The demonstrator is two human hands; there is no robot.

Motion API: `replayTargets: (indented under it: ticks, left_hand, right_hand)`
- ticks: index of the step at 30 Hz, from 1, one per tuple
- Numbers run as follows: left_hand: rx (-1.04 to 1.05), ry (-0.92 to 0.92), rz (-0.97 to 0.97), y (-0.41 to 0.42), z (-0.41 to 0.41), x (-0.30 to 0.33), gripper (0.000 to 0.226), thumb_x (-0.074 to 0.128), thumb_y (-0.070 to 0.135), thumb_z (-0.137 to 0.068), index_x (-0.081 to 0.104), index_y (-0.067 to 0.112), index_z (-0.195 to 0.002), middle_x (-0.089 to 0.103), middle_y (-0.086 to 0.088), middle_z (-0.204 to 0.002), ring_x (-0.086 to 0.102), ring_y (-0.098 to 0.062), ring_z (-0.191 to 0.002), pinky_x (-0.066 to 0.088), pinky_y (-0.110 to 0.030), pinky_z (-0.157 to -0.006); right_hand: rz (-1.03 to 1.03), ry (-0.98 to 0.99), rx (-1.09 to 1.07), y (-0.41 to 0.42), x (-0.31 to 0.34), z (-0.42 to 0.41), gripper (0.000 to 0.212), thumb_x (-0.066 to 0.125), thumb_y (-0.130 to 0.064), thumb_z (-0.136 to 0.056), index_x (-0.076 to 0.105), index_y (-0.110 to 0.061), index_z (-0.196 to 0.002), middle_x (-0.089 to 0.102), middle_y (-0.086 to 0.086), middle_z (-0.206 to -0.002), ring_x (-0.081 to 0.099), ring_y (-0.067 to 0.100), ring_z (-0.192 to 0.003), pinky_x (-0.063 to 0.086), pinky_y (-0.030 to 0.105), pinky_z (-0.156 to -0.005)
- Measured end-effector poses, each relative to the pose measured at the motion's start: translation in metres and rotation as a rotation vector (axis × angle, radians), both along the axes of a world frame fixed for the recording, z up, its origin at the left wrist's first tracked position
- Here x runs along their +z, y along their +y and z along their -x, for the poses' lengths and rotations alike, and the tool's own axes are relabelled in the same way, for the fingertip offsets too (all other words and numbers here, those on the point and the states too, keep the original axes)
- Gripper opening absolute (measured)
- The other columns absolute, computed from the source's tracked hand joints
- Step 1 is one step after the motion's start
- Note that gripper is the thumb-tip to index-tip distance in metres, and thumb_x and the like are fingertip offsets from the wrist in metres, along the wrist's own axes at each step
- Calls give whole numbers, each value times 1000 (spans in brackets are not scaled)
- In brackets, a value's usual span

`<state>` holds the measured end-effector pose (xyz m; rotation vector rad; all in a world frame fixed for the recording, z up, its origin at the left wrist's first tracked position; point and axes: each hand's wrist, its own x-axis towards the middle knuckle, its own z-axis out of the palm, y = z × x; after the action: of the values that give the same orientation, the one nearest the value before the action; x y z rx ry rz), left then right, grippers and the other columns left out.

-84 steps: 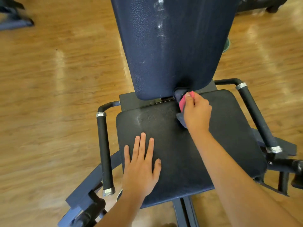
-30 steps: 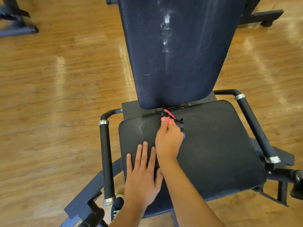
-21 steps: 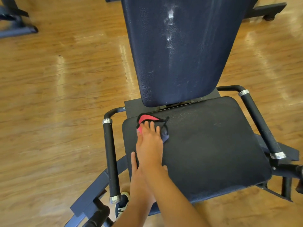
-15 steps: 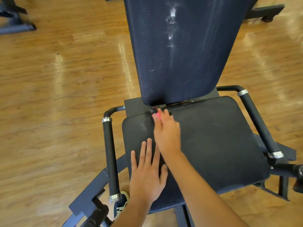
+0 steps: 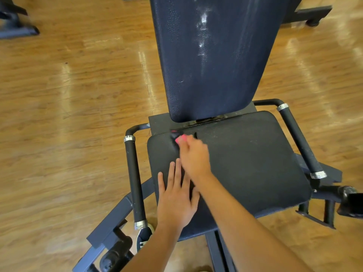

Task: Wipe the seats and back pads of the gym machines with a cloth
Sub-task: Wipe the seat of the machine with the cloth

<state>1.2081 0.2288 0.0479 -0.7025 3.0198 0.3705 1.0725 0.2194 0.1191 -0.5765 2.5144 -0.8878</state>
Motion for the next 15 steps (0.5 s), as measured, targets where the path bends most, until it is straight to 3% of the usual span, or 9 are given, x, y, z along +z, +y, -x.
replayTargets:
  ticks: [2,4,6,9,11,12,14,15]
  left_hand:
    - [53,-17,-12,0,-1,-5,64,28,47,-104,29,17,-161,14,-11,-171,2,-27,-159,1,-55,-125]
    - [50,-37,-10,1,0,0,65,28,47,-104,27,16,-162,10,-10,-172,2,-26,-159,1,-55,-125]
    - [45,-37,-22,1,1,1,66,26,47,-104,24,18,-163,6,-9,-172,-1,-25,-159,-1,-55,-125]
    - [15,-117,-64,-2,1,3,68,20,49,-104,17,18,-164,0,-9,-173,-11,-26,-158,-2,-57,-126]
    - [-23,-136,-76,-3,0,8,73,12,50,-99,26,15,-162,15,-13,-171,-3,-32,-159,1,-58,-126]
    - [-37,-113,-82,-4,-1,12,74,13,48,-98,38,12,-157,32,-16,-164,13,-36,-157,4,-58,-125]
    - [-55,-36,-71,-4,-3,12,67,22,44,-96,59,10,-141,62,-16,-141,44,-40,-144,12,-60,-119]
    - [-58,-32,-75,-3,-3,11,64,25,43,-96,63,12,-137,66,-15,-134,50,-40,-139,13,-61,-118]
  right_hand:
    - [168,-43,-314,5,11,14,30,41,-24,-101,63,-9,-87,67,17,-92,61,36,-89,45,39,-73]
    - [213,-2,-496,6,17,27,31,40,-25,-103,59,-9,-84,65,13,-88,58,34,-87,36,34,-68]
    - [172,132,-493,1,18,29,33,36,-29,-105,62,-9,-103,65,10,-101,56,27,-91,35,32,-72]
    - [-53,178,-270,-11,-6,10,37,33,-32,-105,52,-18,-133,55,9,-130,49,32,-117,41,39,-87]
    - [-291,197,-42,-16,-23,-6,38,38,-26,-104,46,-17,-141,44,10,-146,33,36,-138,31,45,-109]
    - [-350,233,42,-17,-26,-13,40,40,-23,-104,45,-15,-143,39,9,-150,26,36,-142,24,46,-115]
    - [-350,236,121,-21,-22,-19,40,37,-22,-105,42,-13,-144,36,10,-152,24,33,-143,23,43,-116]
    - [-335,189,162,-22,-20,-22,41,35,-24,-106,39,-14,-146,34,11,-153,25,32,-143,26,42,-115]
